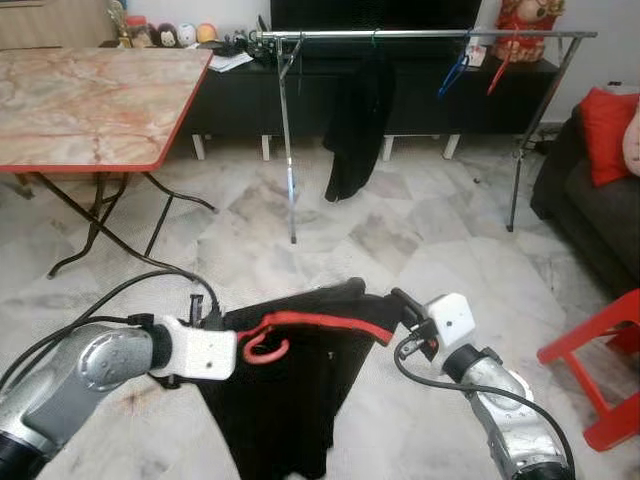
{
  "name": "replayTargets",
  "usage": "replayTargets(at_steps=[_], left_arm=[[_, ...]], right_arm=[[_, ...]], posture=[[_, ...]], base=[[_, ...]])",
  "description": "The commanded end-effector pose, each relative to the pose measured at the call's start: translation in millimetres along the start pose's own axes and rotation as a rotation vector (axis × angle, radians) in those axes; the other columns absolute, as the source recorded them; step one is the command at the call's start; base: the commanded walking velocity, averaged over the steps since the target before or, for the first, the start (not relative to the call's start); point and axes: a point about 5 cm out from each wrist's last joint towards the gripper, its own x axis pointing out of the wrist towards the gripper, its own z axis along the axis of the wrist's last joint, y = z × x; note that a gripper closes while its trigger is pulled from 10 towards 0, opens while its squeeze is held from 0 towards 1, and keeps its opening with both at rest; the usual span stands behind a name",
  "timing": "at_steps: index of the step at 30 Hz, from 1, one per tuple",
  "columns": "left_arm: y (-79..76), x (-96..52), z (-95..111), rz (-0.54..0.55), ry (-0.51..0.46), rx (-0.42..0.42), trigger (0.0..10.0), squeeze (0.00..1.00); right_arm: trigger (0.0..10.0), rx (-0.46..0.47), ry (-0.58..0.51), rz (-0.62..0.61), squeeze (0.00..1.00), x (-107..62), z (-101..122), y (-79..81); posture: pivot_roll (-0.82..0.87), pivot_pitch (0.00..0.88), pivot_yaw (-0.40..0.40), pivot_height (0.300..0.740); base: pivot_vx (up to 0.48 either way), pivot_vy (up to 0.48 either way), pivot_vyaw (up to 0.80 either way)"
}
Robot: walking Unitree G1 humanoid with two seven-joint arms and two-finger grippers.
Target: Hang hanger
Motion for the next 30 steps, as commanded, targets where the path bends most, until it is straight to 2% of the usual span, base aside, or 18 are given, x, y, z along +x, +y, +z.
replayTargets(at_steps=[1,3,4,10,15,19,22,24,26,28,30], left_arm=[[5.0,-9.0,-11,0.014,0.051,0.054,10.0,0.00],[4.0,-9.8,-13,0.010,0.050,0.077,10.0,0.00],[-0.5,-12.1,-15,-0.017,0.037,0.127,10.0,0.00],[-3.6,-13.4,-15,-0.017,0.001,0.210,10.0,0.00],[-11.2,-15.6,-29,-0.106,0.078,0.369,10.0,0.00],[-13.0,-14.7,-44,-0.131,0.188,0.408,10.0,0.00],[-10.7,-11.1,-43,-0.089,0.194,0.388,10.0,0.00],[-9.5,-6.0,-37,-0.017,0.133,0.329,10.0,0.00],[-10.1,-7.4,-36,-0.006,0.108,0.328,10.0,0.00],[-7.8,-10.8,-40,0.041,0.090,0.252,10.0,0.00],[-5.6,-12.4,-38,0.069,0.060,0.231,10.0,0.00]], right_arm=[[0.0,-0.004,0.016,-0.029,0.00,-4.3,-2,-8.9],[0.0,-0.004,0.016,-0.030,0.00,-4.4,-2,-9.2],[0.0,-0.003,0.017,-0.031,0.00,-3.6,-2,-9.6],[0.0,0.001,0.021,-0.020,0.00,-1.6,-2,-8.2],[0.0,0.009,0.025,-0.002,0.00,-0.7,-3,-4.7],[0.0,0.016,0.030,0.014,0.00,-0.5,-4,-1.9],[0.0,0.019,0.031,0.026,0.00,-0.7,-5,0.3],[0.0,0.018,0.034,0.043,0.00,-1.7,-6,3.5],[0.0,0.021,0.036,0.042,0.00,-3.0,-7,3.3],[0.0,0.015,0.049,0.049,0.00,-4.3,-10,3.0],[0.0,0.013,0.055,0.052,0.00,-4.7,-11,2.9]], posture=[[0.01,0.012,-0.058,0.740],[0.01,0.010,-0.057,0.740],[0.01,0.010,-0.056,0.740],[0.02,0.011,-0.057,0.740],[0.02,0.014,-0.058,0.740],[0.02,0.014,-0.057,0.740],[0.02,0.014,-0.057,0.740],[0.01,0.011,-0.056,0.740],[0.02,0.009,-0.056,0.740],[0.02,0.006,-0.055,0.740],[0.02,0.003,-0.053,0.740]], base=[[0.000,0.000,0.00],[0.000,0.000,0.00],[0.000,0.000,0.00],[0.000,0.000,0.00],[0.000,0.000,0.00],[0.000,0.000,0.00],[0.000,0.000,0.00],[0.000,0.000,0.00],[0.000,0.000,0.00],[0.000,0.000,0.00],[0.000,0.000,0.00]])
